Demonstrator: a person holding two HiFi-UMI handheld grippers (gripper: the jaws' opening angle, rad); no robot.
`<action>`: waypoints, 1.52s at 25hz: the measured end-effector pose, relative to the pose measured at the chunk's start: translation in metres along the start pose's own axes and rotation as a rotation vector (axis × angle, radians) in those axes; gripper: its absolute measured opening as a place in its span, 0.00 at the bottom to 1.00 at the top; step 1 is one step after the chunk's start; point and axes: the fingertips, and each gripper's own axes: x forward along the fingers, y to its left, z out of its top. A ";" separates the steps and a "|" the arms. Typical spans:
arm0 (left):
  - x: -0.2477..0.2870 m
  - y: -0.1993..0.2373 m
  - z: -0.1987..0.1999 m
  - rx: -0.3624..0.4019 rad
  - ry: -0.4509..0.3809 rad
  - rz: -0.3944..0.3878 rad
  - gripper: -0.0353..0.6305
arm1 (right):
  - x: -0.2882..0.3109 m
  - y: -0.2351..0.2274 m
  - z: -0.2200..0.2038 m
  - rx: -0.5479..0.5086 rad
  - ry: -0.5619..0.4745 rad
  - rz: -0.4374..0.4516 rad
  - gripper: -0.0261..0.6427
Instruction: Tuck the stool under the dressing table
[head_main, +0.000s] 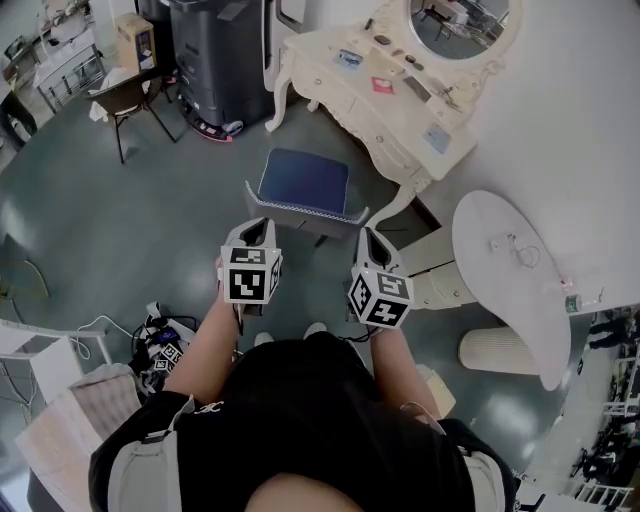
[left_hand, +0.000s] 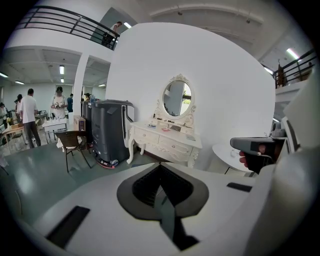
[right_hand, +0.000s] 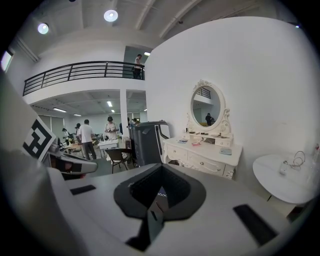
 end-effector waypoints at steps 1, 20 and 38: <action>0.003 0.000 0.000 0.003 0.004 0.001 0.06 | 0.004 -0.001 -0.002 0.001 0.006 0.000 0.05; 0.132 -0.016 0.058 0.107 0.139 0.058 0.06 | 0.139 -0.082 -0.007 -0.057 0.139 0.240 0.05; 0.147 0.063 -0.071 0.389 0.634 -0.252 0.25 | 0.155 -0.066 -0.123 -0.204 0.577 0.681 0.23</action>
